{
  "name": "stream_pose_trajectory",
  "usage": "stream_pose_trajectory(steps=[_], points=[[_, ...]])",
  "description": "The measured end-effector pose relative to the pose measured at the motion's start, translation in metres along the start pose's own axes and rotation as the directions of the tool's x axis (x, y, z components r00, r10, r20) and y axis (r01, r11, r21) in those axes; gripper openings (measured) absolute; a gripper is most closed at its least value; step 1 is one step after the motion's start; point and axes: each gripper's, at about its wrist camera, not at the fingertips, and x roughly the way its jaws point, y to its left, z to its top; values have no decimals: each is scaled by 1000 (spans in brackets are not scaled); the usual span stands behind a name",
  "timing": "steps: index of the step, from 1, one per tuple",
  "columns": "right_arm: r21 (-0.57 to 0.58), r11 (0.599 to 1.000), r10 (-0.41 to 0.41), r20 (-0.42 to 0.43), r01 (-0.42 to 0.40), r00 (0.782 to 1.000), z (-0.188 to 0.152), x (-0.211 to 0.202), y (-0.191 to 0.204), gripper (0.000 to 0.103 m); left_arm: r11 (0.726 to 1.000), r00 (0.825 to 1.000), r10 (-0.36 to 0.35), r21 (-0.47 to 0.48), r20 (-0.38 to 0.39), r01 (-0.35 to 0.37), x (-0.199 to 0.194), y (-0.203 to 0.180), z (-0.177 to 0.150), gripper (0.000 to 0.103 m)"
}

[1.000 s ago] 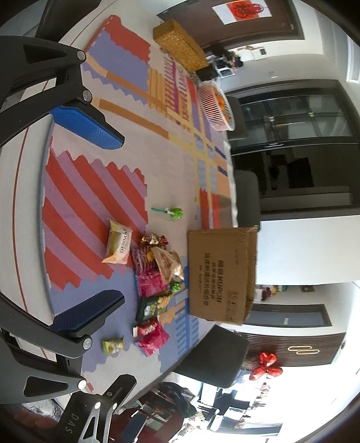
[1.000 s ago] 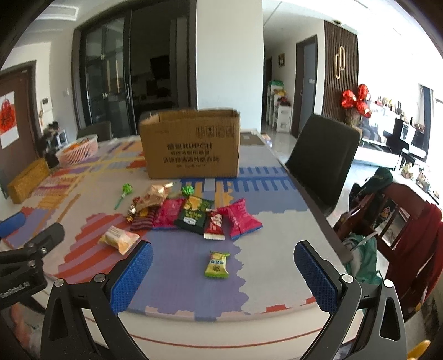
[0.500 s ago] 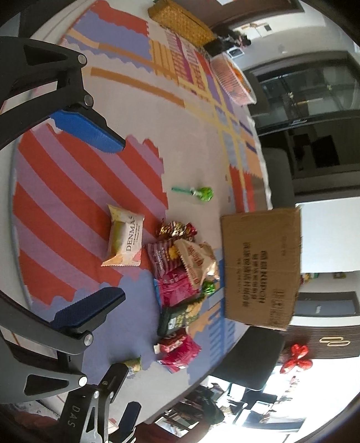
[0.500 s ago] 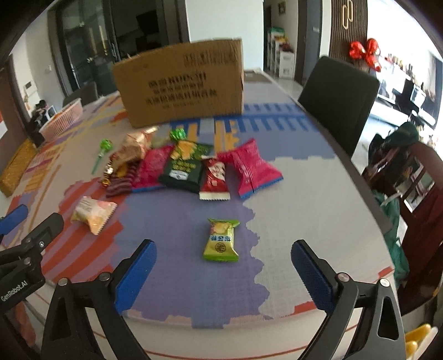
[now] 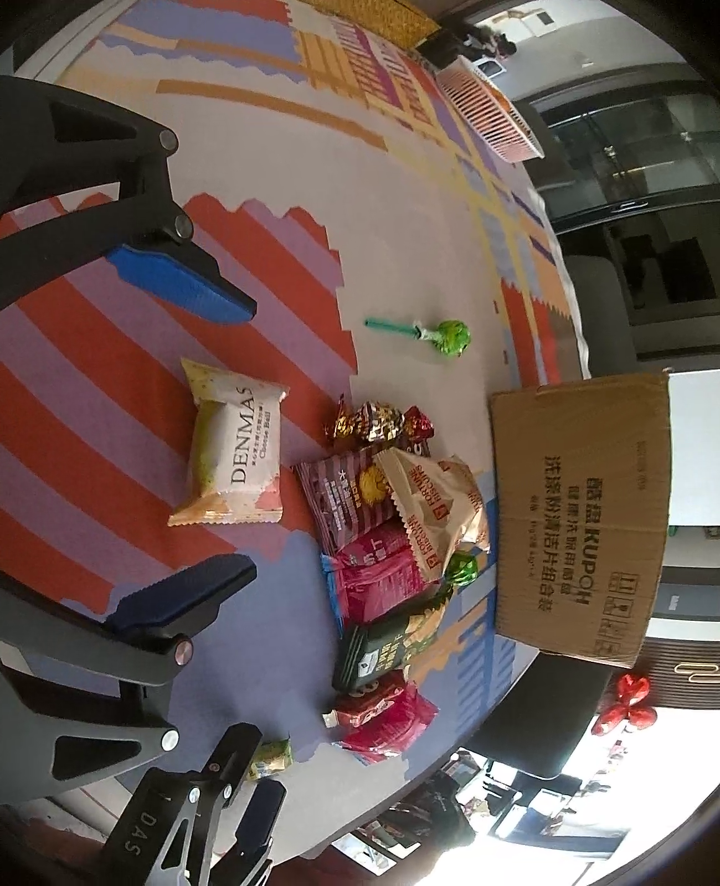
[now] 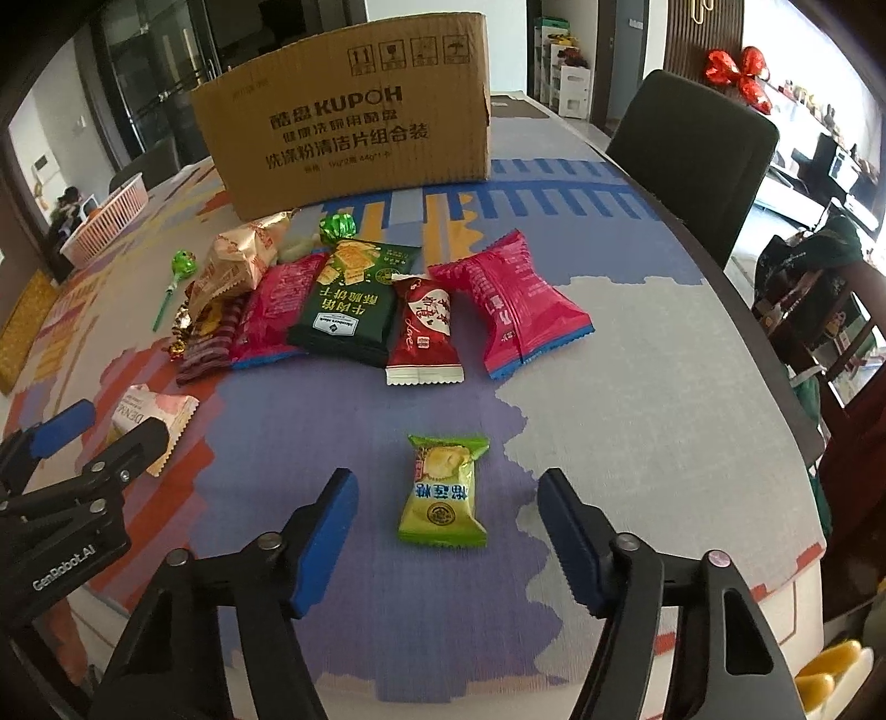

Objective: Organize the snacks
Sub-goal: 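Grasp the yellow-green biscuit packet with the right gripper while the left grasps the white DENMA bag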

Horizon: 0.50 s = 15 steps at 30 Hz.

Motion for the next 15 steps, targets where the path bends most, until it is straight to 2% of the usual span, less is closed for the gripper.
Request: stream_pose_trajectory(steps=[4,7,11,15], points=[[-3,1000,-1,-3,1,1000,1,2,0,61,1000,1000,-21,-5,-3,21,2,-3,4,80],[-9,1000,-3,0,3,1000,2,3,0,57,999,999,-36,4,-12,36,5,-6,5,70],[-14,1000,-9,6,9,1000,3,2,-1,43,999,999,-44,9,-24,44,6,-10,5,56],[-9,1000,-12,12,12,1000,5,3,-5,32,999,999,-33,25,-23,34,7,-15,5,50]])
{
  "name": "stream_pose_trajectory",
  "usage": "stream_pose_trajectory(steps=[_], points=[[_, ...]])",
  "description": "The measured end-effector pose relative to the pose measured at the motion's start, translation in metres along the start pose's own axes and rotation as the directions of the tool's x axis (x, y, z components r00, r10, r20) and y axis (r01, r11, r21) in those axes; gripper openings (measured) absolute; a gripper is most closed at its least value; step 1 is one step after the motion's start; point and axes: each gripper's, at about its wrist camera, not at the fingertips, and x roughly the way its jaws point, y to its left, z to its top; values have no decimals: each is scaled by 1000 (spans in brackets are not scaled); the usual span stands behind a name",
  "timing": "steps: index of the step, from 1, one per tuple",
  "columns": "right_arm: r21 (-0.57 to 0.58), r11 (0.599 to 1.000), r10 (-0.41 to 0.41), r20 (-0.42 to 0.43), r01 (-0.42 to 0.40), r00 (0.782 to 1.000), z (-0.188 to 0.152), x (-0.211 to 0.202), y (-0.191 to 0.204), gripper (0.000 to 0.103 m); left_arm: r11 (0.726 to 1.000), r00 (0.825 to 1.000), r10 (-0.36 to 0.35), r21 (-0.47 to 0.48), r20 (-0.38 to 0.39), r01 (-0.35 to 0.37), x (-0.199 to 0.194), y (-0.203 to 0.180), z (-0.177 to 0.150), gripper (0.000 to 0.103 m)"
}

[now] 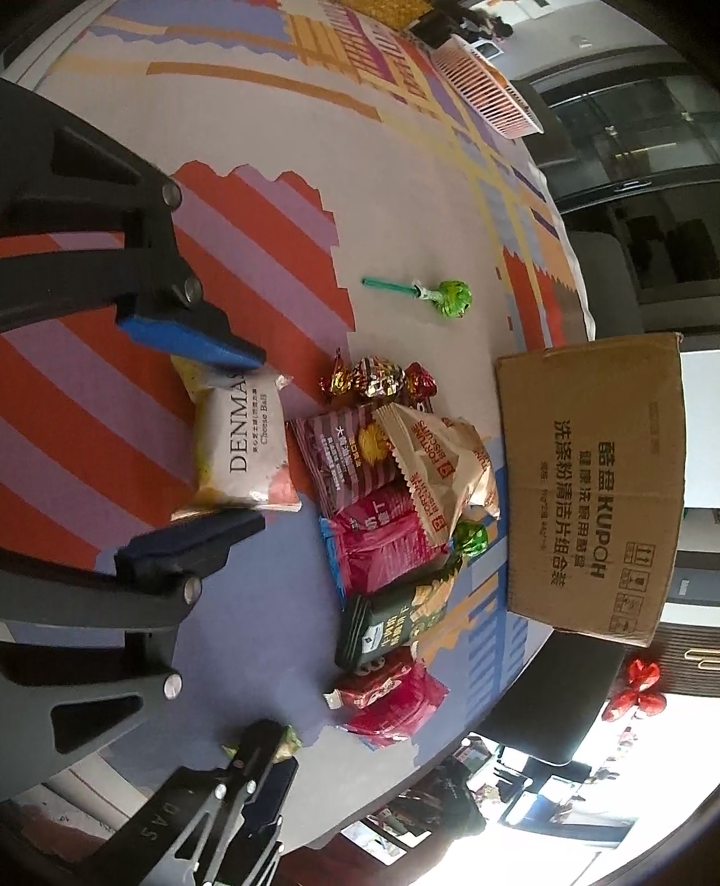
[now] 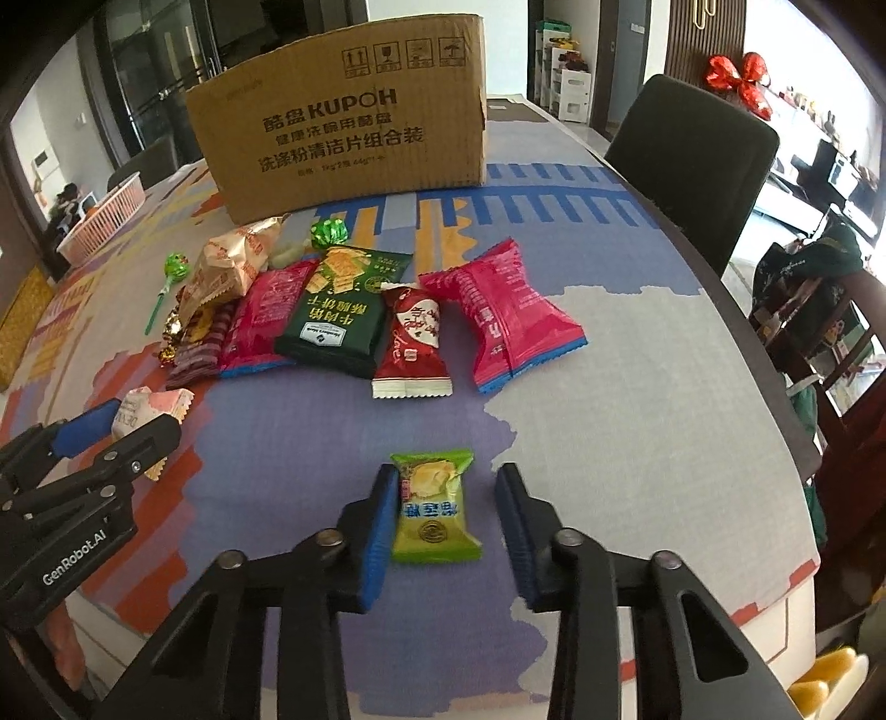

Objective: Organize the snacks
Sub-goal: 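Grasp the yellow-green biscuit packet with the right gripper while the left grasps the white DENMA bag, then carry both packets over the cardboard box and open both grippers to drop them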

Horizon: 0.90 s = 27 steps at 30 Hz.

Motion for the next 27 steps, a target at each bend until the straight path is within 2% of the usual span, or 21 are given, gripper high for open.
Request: stream_pose_trajectory(steps=[2,16,27], points=[[-9,1000,-3,3,3,1000,0,0,0,24,1000,1000,6,2,4,-6,0,-2,0,48],[-37,994,107,21,-106,994,2,-5,3,23,999,999,51,-1,-14,-51,-10,-12,4,46],[-67,983,177,111,-171,978,29,-27,-2,23,998,994,56,-1,93,-56,-47,-20,38,45]])
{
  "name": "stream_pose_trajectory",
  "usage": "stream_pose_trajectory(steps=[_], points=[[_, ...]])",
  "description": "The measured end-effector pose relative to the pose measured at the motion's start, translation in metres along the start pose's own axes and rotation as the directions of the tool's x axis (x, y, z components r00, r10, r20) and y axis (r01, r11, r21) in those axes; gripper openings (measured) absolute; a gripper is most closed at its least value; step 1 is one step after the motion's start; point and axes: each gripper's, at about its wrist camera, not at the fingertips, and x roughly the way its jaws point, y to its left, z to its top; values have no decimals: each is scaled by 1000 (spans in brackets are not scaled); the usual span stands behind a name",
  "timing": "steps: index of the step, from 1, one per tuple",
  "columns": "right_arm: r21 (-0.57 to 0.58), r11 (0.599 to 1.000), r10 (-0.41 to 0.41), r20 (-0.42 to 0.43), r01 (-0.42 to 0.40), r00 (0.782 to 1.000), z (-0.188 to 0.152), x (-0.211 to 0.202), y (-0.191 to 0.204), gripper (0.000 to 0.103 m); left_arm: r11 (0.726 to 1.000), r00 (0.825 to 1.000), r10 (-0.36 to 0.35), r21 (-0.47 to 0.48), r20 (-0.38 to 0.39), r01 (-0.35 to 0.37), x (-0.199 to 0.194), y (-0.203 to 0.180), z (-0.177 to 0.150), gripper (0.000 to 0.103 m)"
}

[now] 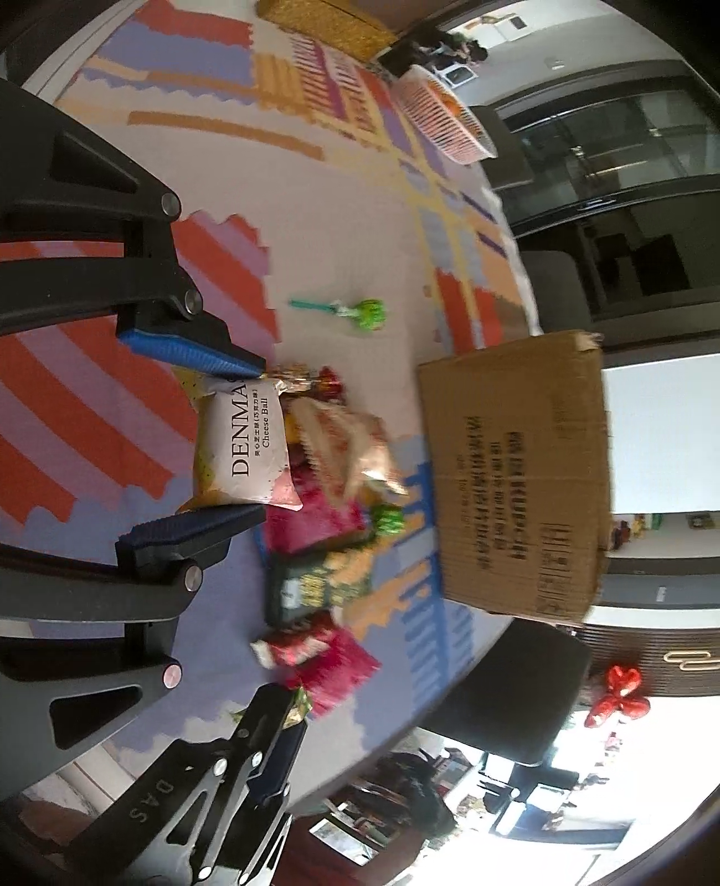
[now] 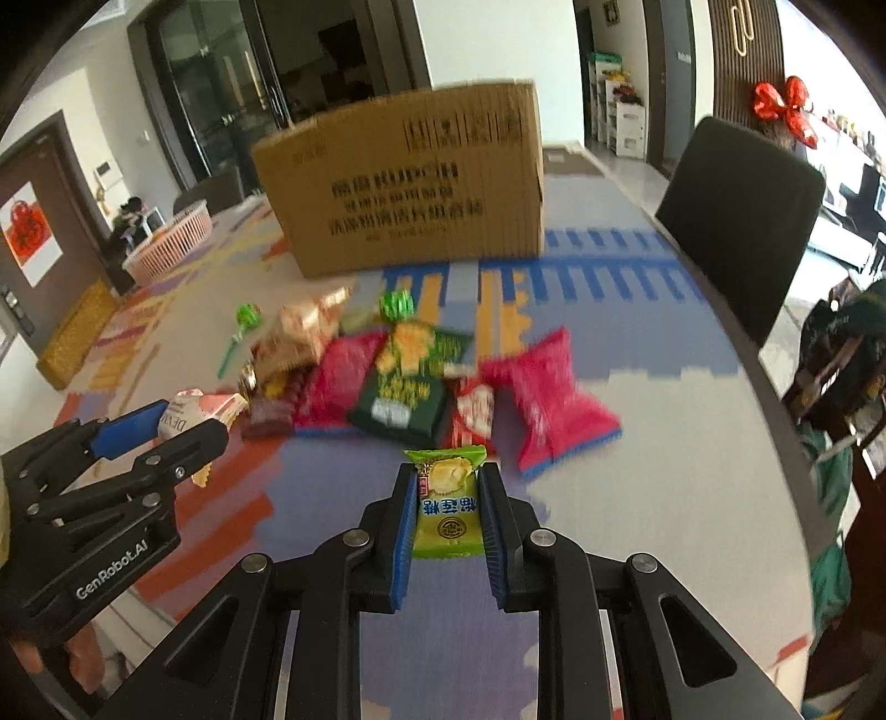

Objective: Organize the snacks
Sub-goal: 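Carry both packets over the cardboard box and open both grippers to drop them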

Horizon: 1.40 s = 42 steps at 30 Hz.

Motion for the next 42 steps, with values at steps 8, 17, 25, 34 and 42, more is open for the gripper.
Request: stream_pose_trajectory(steps=[8,17,25,34,42], points=[[-28,1000,13,123,-10,992,48,-16,3,23,1000,994,-13,-1,112,13,-11,8,43,45],[-66,998,27,240,-11,970,107,-29,13,23,999,977,-42,3,209,43,-14,22,95,45],[-93,996,44,316,-15,948,164,-35,21,23,998,950,-58,32,305,51,-24,33,151,45],[-107,994,65,315,-33,947,224,-28,16,23,993,937,-99,93,334,71,-21,33,209,46],[-117,993,45,228,-19,973,267,2,5,23,992,966,-109,87,234,91,28,35,249,46]])
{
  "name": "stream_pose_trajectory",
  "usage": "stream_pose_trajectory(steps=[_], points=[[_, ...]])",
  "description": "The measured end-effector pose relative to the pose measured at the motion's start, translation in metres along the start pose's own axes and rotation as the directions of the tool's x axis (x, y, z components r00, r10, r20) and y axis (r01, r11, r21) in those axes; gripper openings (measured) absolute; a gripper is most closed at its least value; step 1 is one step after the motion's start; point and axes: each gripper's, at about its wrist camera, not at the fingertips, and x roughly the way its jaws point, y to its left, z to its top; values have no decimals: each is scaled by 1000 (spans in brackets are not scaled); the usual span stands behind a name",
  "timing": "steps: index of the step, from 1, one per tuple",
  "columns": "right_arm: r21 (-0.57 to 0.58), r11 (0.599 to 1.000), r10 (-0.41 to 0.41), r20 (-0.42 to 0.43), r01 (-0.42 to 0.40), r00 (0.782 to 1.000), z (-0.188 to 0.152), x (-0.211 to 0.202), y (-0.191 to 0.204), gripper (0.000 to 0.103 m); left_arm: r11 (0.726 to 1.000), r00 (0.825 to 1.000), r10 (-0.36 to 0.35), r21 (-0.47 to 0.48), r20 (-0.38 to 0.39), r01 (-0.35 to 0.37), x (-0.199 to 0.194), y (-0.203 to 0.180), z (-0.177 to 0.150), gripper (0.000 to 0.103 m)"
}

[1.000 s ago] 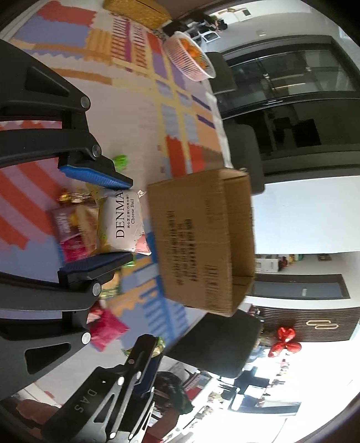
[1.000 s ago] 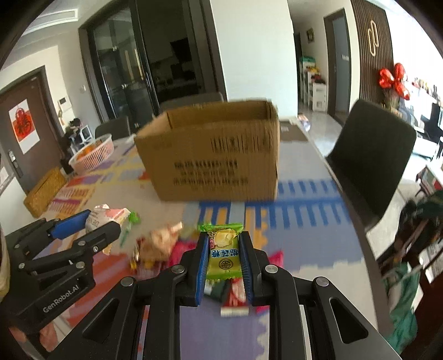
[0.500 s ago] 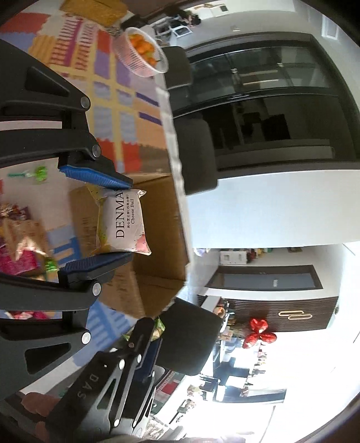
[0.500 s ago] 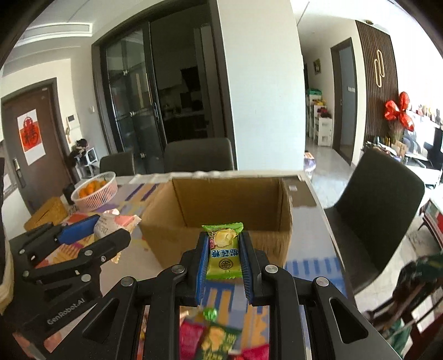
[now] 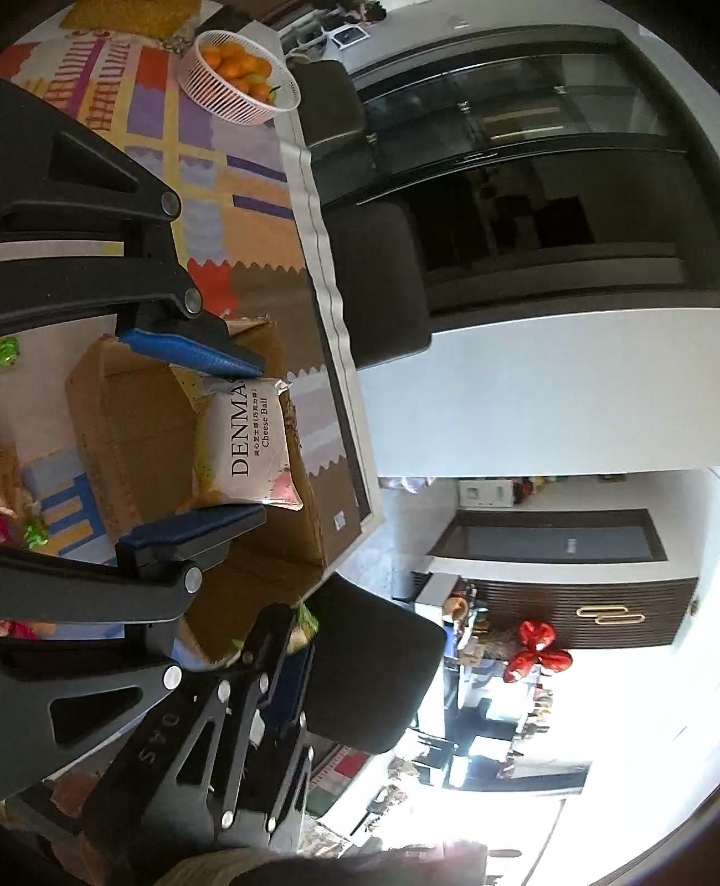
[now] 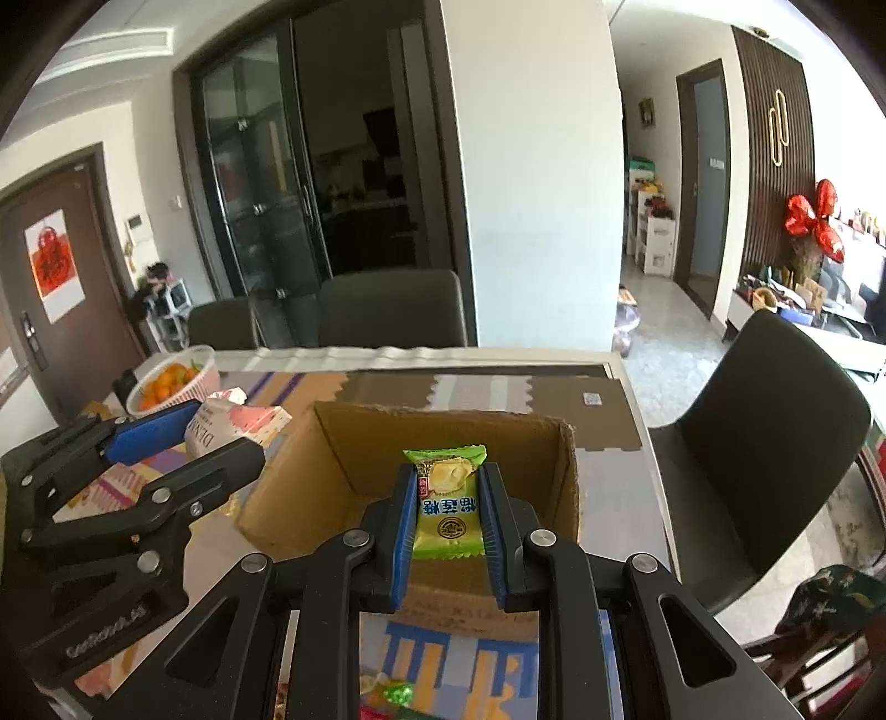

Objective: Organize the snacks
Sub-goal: 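Carry both packets over the cardboard box and open both grippers to drop them, then move both grippers back toward the remaining snacks on the mat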

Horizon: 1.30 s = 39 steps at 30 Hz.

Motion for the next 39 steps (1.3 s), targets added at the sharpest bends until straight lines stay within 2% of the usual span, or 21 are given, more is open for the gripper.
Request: stream_pose_trajectory(steps=[3,4,6,7,8,13,15,20,31,39], points=[[-11,1000,-23,-22,22,999,4,13,-6,23,1000,999,-16,-25,-35,15,20,4,4,53],[-12,1000,-24,-31,24,999,5,17,-6,23,999,999,-17,-32,-39,15,23,5,3,58],[-13,999,-30,-35,30,999,3,21,-8,33,999,1000,9,-43,-30,-11,27,7,1,64],[-12,999,-40,-44,39,998,3,23,-9,46,999,999,21,-43,-32,-22,28,8,-2,67],[-7,998,-59,-44,59,997,1,24,-11,49,999,999,22,-43,-37,-23,27,8,-5,70],[-8,997,-72,-56,72,996,-5,18,-11,50,998,999,24,-55,-46,-27,16,10,-16,80],[-16,998,-67,-49,66,997,-8,10,-8,55,998,999,37,-53,-39,-39,6,10,-19,83],[-47,995,-84,-26,83,996,-17,-12,-1,59,998,998,43,-53,-36,-45,-23,7,-28,83],[-68,994,-83,-7,82,997,-53,-67,5,59,999,999,42,-11,10,-42,-78,-17,-64,88],[-64,997,-52,-80,46,995,-93,-82,0,59,1000,999,-25,-19,-25,25,-90,-39,-101,88]])
